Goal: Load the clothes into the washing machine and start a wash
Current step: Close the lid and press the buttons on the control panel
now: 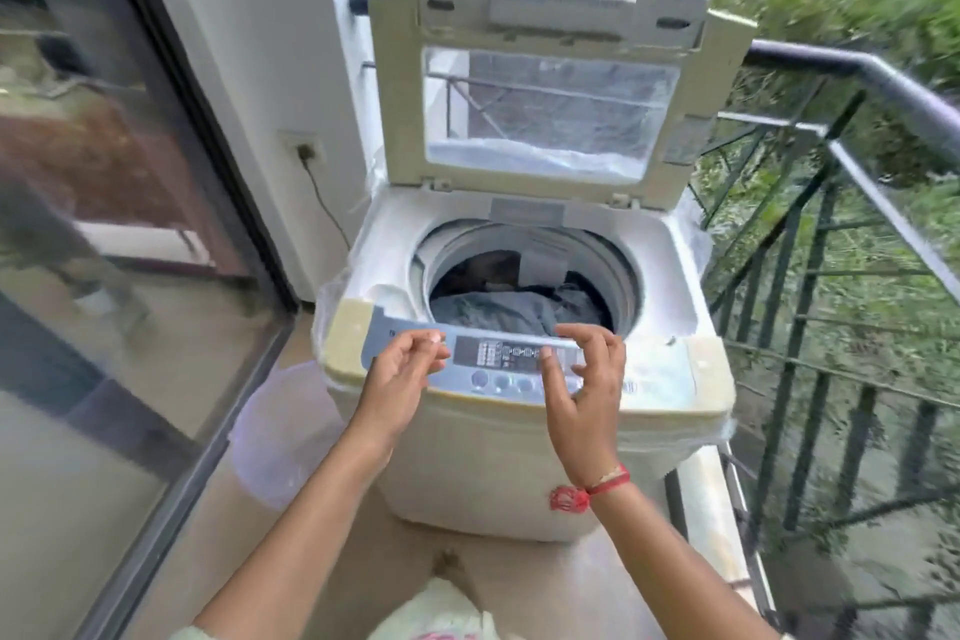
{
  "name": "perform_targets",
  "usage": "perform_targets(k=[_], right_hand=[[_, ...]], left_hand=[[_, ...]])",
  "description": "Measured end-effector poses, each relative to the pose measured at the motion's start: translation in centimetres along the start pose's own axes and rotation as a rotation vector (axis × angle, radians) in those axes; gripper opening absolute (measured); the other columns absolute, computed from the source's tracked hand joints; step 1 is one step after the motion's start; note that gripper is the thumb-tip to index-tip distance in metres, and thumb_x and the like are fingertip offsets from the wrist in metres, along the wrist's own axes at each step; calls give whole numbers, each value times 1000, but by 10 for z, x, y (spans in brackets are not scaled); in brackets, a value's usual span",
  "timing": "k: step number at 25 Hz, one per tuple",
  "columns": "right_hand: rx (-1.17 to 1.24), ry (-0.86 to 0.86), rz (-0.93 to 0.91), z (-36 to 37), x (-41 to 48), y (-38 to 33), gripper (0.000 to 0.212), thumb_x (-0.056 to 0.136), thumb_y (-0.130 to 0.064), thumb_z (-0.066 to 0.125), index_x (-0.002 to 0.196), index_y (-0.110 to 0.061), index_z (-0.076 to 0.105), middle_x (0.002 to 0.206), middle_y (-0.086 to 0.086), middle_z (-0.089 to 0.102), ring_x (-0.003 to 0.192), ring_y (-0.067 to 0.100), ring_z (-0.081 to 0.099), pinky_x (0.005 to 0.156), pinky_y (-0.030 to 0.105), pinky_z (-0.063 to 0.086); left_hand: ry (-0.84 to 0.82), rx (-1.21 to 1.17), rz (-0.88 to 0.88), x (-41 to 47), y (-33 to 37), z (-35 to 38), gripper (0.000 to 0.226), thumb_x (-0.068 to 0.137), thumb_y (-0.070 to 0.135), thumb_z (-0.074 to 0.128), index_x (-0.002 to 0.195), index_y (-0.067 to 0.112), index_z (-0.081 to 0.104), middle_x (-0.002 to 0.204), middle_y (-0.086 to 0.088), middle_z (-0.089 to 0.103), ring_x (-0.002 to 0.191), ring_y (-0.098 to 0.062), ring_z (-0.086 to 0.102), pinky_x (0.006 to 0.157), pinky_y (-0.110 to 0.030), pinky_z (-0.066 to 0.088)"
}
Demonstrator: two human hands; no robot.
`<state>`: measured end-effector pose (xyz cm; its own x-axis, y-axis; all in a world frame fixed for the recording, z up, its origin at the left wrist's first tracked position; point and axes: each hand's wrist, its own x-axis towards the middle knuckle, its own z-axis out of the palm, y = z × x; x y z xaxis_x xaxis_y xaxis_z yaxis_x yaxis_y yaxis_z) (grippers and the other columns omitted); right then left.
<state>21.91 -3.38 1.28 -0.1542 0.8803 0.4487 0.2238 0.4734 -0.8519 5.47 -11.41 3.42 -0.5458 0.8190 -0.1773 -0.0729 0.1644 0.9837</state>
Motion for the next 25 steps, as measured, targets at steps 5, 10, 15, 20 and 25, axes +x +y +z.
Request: perform_targets(k=[5, 10, 15, 20, 25], right_hand=[[-23, 71, -33, 28, 85, 12, 15, 87, -25, 55, 101, -24, 57, 106, -12, 48, 107, 14, 47, 87, 49, 46], [-55, 160, -121, 54, 165, 15, 22, 86, -33, 52, 103, -20, 58, 106, -3, 49, 106, 11, 45, 90, 48, 44], [-82, 232, -204, 59, 251, 7, 26, 87, -33, 53, 108, -19, 58, 111, -4, 44, 108, 6, 41, 91, 47, 45], [-179, 324, -381, 61, 338, -15, 31, 87, -32, 51, 108, -10, 59, 110, 9, 51, 106, 2, 36, 98, 19, 34], [-449, 355, -490, 74, 414, -26, 41, 90, -40, 47, 122, -15, 50, 129, 11, 46, 120, 17, 39, 102, 36, 34]], left_hand=[[-30, 18, 110, 90, 43, 6, 15, 96, 21, 49, 100, 13, 61, 93, -2, 66, 86, -11, 61, 68, -10, 45], [-80, 91, 271, 177, 90, 10, 12, 96, 21, 49, 99, 16, 60, 93, 1, 65, 87, -4, 60, 69, -4, 44], [-122, 178, 438, 247, 143, 18, 9, 95, 27, 51, 92, 31, 59, 98, 3, 66, 94, -7, 61, 78, -23, 44], [-23, 281, 662, 301, 213, 26, 11, 94, 29, 53, 101, 25, 61, 101, 8, 64, 97, -9, 59, 89, -30, 47], [338, 738, 1127, 343, 257, 38, 35, 90, 44, 43, 114, 20, 55, 118, 0, 57, 114, -20, 51, 97, -39, 38]])
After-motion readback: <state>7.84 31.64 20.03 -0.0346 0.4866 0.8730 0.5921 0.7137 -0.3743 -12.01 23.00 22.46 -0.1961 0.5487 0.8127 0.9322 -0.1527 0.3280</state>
